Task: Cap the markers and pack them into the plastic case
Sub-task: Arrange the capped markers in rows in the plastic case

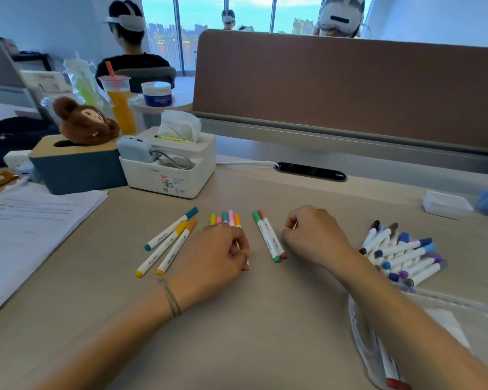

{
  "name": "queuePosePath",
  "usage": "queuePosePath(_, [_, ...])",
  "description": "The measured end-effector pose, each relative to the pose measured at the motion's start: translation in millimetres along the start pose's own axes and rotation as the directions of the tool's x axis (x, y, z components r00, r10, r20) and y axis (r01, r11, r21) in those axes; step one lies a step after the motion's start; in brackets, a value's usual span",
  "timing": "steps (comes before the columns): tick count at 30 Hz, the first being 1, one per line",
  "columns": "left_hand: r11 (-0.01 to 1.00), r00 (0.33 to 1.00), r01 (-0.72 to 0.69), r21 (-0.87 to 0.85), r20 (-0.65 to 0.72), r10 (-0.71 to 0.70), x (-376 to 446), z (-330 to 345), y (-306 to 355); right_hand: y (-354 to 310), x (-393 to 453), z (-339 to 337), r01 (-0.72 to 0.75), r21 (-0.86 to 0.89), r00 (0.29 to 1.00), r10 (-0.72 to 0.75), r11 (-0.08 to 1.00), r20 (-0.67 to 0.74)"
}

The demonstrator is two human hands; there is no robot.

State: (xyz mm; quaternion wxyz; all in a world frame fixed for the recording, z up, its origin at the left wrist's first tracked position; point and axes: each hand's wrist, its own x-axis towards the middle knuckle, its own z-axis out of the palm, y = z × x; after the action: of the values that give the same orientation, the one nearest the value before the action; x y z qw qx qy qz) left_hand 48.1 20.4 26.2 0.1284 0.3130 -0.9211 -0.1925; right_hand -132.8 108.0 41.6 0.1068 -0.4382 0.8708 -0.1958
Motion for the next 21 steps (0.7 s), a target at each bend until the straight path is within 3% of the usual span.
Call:
queuePosePath(8, [0.984, 0.991, 0.118, -0.136, -0.043, -0.125, -8, -5, -20, -16, 15, 15, -0.03, -0.169, 0.997, 0.042, 0.985, 0.066])
queuePosePath(13, [0.977, 0.981, 0.174, -0.123, -0.065, -0.182, -6, -6, -23, -26, 7, 7, -0.013, -0.294, 0.985, 0.064, 0.956, 0.163])
queuePosePath(17, [0.977, 0.979, 0.19, -0.096, -0.059, -0.196, -4, -5, -21, -26, 0, 0, -0.048, -0.151, 0.95, 0.092, 0.987, 0.3])
queuePosePath(21, [0.978, 0.979, 0.19, -0.09, -0.057, -0.196, -3, -3, -21, -19, -9, -9, -0.052, -0.03, 0.94, 0.059, 0.998, 0.336])
